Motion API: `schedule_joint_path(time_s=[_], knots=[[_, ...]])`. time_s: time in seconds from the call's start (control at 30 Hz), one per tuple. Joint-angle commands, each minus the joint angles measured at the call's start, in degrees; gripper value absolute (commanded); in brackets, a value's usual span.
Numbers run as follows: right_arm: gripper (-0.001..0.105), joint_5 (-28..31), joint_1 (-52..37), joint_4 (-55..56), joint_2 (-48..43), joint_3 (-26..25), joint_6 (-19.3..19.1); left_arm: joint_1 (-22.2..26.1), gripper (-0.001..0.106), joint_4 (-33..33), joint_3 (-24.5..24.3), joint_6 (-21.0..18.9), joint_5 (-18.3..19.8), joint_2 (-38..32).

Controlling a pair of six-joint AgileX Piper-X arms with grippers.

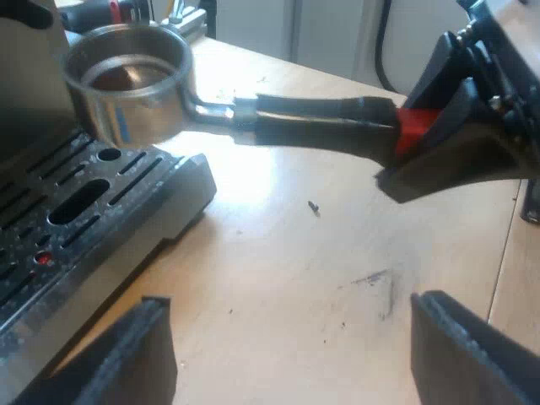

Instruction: Grind coffee beans and then tamp

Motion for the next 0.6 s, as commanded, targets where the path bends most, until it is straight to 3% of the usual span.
schedule_joint_path(time_s=[0.03, 0.2, 0.33, 0.37, 0.43, 0.6], knots=[[0.0, 0.6, 0.1, -2.3, -5.0, 2.2, -5.9, -0.3, 0.063, 5.1, -3.5, 0.1, -1.4, 0.0], [0.0, -4.6, 0.0, -5.5, -10.3, 6.3, -12.9, -0.3, 0.063, 11.6, -8.8, 0.2, -3.9, -0.1], [0.0, -7.0, -0.2, -7.0, -11.3, 8.8, -16.3, -0.3, 0.063, 14.8, -11.1, 0.2, -5.6, -0.1], [0.0, -7.0, -0.2, -7.1, -11.4, 9.0, -16.5, -0.3, 0.063, 14.8, -11.1, 0.2, -5.6, -0.1], [0.0, -8.4, -0.2, -10.5, -11.4, 12.9, -17.9, -0.3, 0.063, 21.2, -12.8, 0.2, -9.8, -0.2], [0.0, -11.5, -2.3, -17.3, -11.4, 19.2, -18.1, -0.3, 0.063, 25.4, -12.8, 0.2, -13.3, 0.1]])
